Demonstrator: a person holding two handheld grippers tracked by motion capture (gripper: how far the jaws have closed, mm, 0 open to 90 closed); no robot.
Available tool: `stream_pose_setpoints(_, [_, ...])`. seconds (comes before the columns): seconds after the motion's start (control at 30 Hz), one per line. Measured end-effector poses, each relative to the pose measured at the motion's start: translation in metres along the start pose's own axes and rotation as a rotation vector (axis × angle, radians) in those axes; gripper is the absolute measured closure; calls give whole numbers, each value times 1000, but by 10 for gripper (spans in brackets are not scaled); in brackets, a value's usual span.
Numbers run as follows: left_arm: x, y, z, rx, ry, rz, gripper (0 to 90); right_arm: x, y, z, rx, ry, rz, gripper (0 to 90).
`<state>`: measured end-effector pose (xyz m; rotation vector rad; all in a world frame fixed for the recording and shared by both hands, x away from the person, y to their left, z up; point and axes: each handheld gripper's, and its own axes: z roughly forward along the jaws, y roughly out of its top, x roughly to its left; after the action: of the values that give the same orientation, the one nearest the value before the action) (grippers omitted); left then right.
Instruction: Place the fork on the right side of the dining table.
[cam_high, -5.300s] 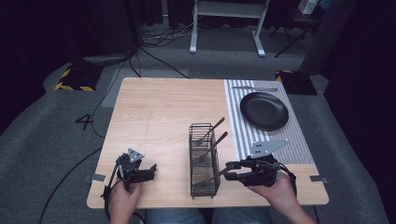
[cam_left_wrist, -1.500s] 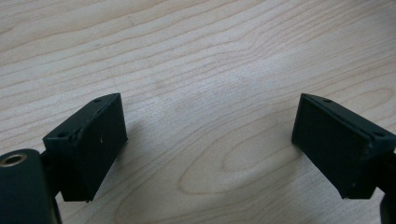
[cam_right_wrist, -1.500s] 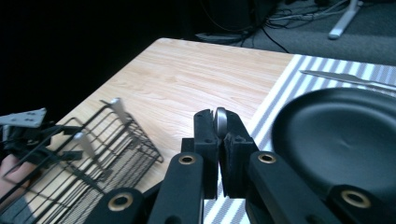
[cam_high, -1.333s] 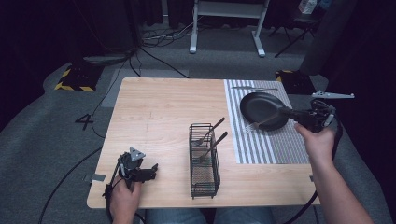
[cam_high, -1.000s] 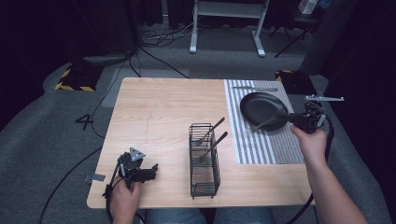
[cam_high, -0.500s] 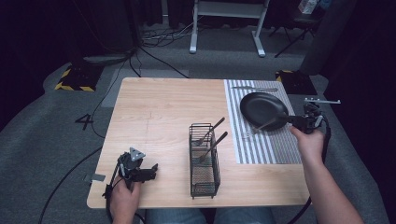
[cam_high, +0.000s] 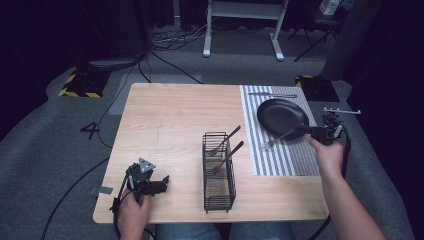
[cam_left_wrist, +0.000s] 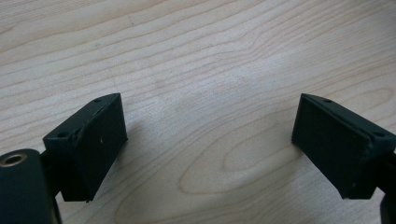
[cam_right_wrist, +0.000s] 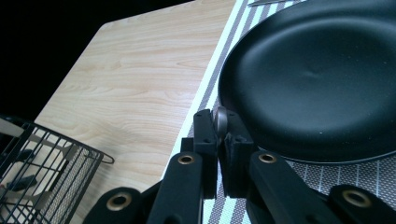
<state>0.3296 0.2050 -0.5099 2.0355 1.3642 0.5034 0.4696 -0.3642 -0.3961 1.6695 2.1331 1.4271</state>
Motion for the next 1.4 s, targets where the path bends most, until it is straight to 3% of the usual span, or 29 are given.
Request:
stream_pose_setpoints(0.2, [0,0,0,0,0,-1,102,-11,-2,1,29,-65,16,781])
stream_pose_setpoints(0.4, [0,0,0,0,0,0,102,-20,-4,2,36,-71,44,759])
stream_pose_setpoints(1.23, [0,0,0,0,1,0,102,-45,-9,-18,20,-117,80,745])
stream_pose_setpoints(1.4, [0,0,0,0,1,2,102,-56,-11,-20,14,-111,111,747])
